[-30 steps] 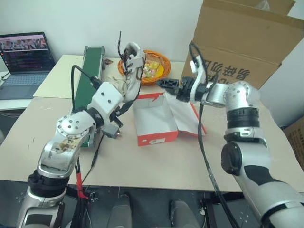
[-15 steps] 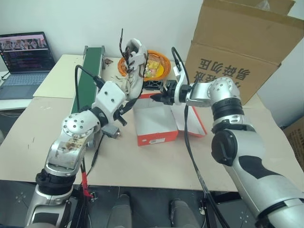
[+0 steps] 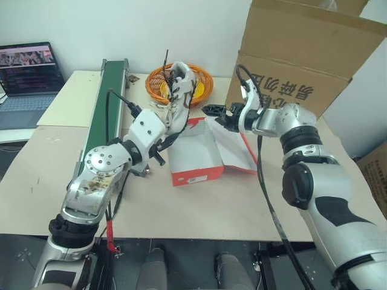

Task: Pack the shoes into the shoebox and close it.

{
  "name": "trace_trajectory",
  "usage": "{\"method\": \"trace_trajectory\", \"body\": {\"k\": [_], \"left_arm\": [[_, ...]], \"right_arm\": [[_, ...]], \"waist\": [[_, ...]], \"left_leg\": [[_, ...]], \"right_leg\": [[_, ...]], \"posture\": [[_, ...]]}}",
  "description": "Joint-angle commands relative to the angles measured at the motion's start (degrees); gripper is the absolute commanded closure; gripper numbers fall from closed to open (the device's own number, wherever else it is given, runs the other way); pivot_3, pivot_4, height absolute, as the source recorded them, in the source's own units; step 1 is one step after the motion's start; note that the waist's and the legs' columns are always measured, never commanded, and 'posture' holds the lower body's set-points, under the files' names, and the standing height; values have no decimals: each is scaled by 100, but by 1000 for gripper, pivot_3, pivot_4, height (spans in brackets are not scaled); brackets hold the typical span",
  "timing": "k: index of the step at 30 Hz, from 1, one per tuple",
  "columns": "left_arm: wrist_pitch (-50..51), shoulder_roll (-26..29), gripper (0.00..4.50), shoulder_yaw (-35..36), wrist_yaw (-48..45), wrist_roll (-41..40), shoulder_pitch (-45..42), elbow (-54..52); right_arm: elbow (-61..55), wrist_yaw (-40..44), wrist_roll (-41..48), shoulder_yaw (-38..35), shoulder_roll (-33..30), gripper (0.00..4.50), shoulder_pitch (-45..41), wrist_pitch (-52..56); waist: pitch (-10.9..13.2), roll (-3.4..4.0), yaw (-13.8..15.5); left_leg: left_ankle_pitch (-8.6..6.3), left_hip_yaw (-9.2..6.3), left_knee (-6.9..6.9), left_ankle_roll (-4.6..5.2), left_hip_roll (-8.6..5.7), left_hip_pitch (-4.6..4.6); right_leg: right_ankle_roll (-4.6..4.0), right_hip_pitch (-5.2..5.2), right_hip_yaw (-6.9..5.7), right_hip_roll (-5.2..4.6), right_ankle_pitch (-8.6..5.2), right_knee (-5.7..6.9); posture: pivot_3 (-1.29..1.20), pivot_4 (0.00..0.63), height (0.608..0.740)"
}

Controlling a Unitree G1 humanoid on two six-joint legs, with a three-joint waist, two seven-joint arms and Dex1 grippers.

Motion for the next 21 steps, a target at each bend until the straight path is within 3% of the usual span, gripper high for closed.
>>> {"method": "trace_trajectory", "body": {"k": [1,7,12,21], "left_arm": [[-39,156,3568,305,-6,-29,87,-199],[-78,222,3568,342,-14,-27,280,-138],[-150,161,3568,246,-18,-8,352,-96],[-128,21,3568,219,-23,-21,183,-38]], "right_arm": [[-30,180,-35,-57,-88,0,-187,-129],[9,310,36,-180,-92,0,-274,115],[-460,513,408,-267,122,0,-534,1011],[-1306,112,771,-431,613,0,-399,1698]], "waist": [[1,1,-16],[1,2,-16],[1,2,-38],[1,2,-25]], "left_leg": [[0,0,0,0,0,-1],[0,0,1,0,0,-1],[0,0,1,-1,0,0],[0,-1,4,-1,0,0]], "right_leg": [[0,0,0,0,0,0],[-12,4,0,-1,-7,-2],[-18,2,0,-1,-9,1],[-12,-9,0,-1,-14,33]], "posture": [[0,150,721],[0,150,721],[0,150,721],[0,150,721]]}}
